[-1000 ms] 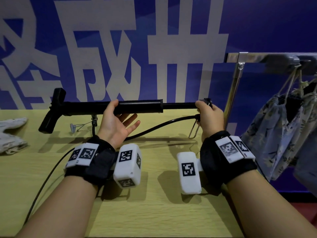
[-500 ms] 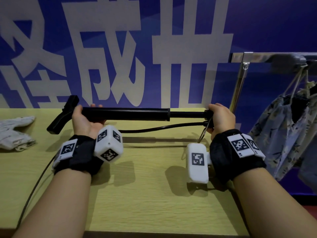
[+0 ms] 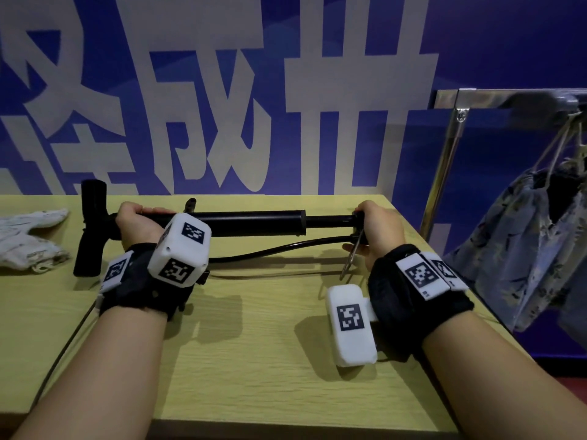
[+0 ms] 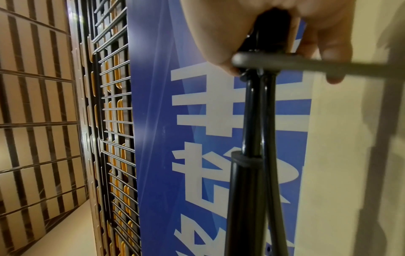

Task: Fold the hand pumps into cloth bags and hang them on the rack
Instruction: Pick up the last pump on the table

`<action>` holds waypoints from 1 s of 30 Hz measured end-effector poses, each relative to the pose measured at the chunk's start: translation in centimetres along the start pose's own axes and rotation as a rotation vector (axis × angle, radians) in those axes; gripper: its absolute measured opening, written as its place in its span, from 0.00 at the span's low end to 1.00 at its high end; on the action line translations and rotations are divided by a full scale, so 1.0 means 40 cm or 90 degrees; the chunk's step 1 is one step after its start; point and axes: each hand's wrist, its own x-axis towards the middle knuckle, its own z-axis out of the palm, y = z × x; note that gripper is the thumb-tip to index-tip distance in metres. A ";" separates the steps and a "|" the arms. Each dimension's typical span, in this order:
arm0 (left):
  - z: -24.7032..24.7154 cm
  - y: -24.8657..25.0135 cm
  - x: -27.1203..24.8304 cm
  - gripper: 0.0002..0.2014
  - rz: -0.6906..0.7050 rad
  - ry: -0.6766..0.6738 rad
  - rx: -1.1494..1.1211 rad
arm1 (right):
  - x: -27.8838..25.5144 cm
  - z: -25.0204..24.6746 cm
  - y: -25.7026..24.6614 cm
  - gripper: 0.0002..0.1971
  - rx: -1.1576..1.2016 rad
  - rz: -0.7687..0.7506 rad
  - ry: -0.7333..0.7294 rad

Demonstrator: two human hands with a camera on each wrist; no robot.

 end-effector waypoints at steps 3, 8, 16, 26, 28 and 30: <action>0.000 -0.004 0.010 0.16 0.019 0.005 0.075 | -0.006 0.011 0.006 0.08 0.013 0.007 -0.013; 0.006 -0.025 -0.001 0.14 0.019 0.012 0.082 | -0.020 0.021 0.008 0.08 0.027 0.016 -0.043; 0.010 -0.045 0.002 0.10 -0.014 0.028 0.043 | -0.032 0.037 0.012 0.07 0.026 0.025 -0.074; 0.028 -0.068 -0.015 0.13 -0.013 0.036 -0.006 | -0.053 0.050 0.014 0.10 -0.011 0.055 -0.112; 0.029 -0.072 -0.018 0.13 -0.012 0.020 0.011 | -0.054 0.049 0.017 0.14 -0.025 0.041 -0.107; 0.030 -0.076 -0.017 0.14 -0.015 -0.004 0.016 | -0.056 0.044 0.017 0.18 -0.031 0.038 -0.117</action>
